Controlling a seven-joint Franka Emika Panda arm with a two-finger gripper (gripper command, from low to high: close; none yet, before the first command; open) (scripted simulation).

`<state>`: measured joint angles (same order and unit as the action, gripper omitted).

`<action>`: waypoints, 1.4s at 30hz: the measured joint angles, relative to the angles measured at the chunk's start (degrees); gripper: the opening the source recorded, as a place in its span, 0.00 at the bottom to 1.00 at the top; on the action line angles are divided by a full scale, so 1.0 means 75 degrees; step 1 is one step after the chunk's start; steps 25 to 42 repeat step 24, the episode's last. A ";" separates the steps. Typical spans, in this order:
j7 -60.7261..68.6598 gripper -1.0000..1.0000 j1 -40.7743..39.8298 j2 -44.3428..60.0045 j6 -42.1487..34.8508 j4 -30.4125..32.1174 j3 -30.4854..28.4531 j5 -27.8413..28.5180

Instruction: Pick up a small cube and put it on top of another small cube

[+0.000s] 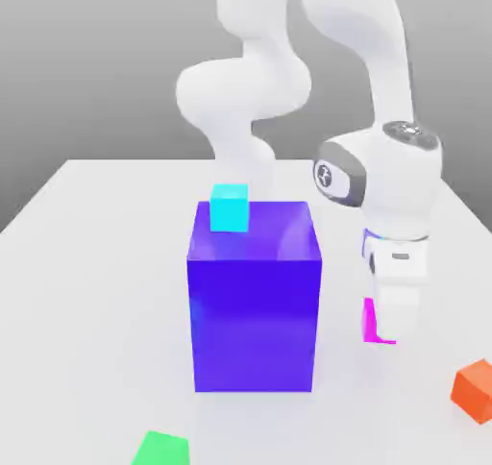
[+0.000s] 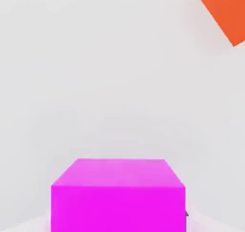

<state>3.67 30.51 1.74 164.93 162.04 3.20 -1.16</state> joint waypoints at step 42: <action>-0.2661 1.00 -0.3297 0.2633 -0.1638 -0.3956 -0.2446 -0.1473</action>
